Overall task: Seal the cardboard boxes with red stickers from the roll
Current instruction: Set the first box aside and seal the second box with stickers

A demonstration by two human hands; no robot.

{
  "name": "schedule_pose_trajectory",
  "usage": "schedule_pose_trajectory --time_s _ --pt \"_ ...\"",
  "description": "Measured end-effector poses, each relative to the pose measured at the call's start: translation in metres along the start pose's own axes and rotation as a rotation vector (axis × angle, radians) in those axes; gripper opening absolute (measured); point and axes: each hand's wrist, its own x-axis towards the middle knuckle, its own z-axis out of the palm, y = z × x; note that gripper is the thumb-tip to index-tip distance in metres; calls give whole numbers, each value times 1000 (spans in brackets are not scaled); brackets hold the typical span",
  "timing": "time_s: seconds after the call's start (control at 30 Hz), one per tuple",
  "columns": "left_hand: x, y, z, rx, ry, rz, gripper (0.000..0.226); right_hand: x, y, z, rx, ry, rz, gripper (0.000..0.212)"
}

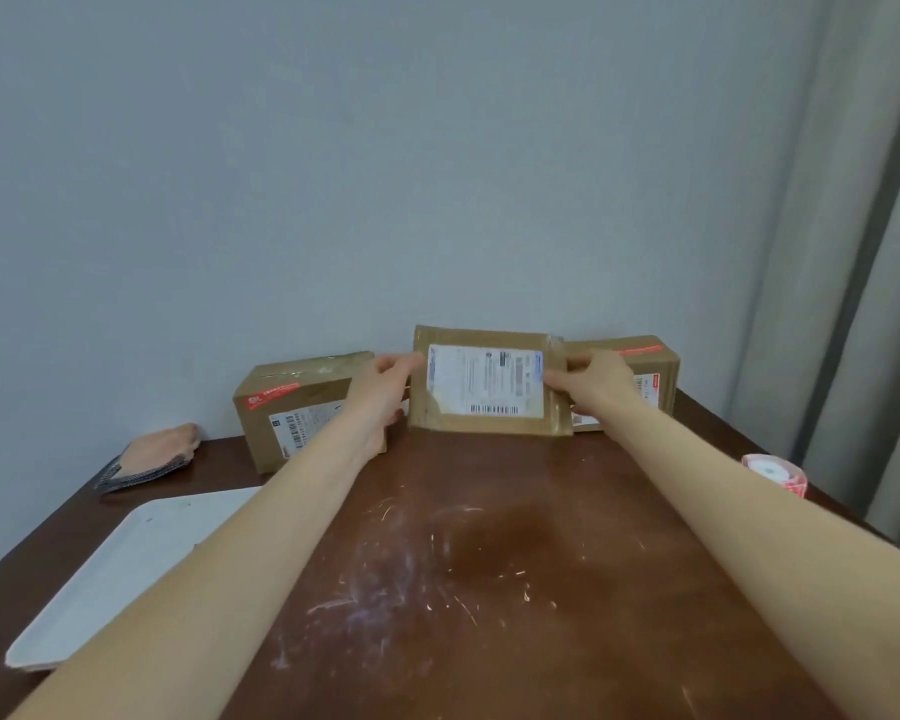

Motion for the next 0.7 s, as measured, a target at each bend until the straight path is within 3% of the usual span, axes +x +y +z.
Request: schedule_pose_trajectory --time_s 0.1,0.33,0.5,0.6,0.7 --pt "9 -23 5 -19 21 -48 36 6 16 18 -58 37 24 34" --pt "39 -60 17 -102 -6 -109 32 29 38 51 -38 40 35 35" --pt "59 -67 30 -56 -47 -117 57 44 41 58 -82 40 13 38" --pt "69 -68 37 -36 -59 -126 61 55 45 62 -97 36 31 36" --pt "75 -68 43 -4 -77 -137 60 62 48 65 -109 25 59 49"
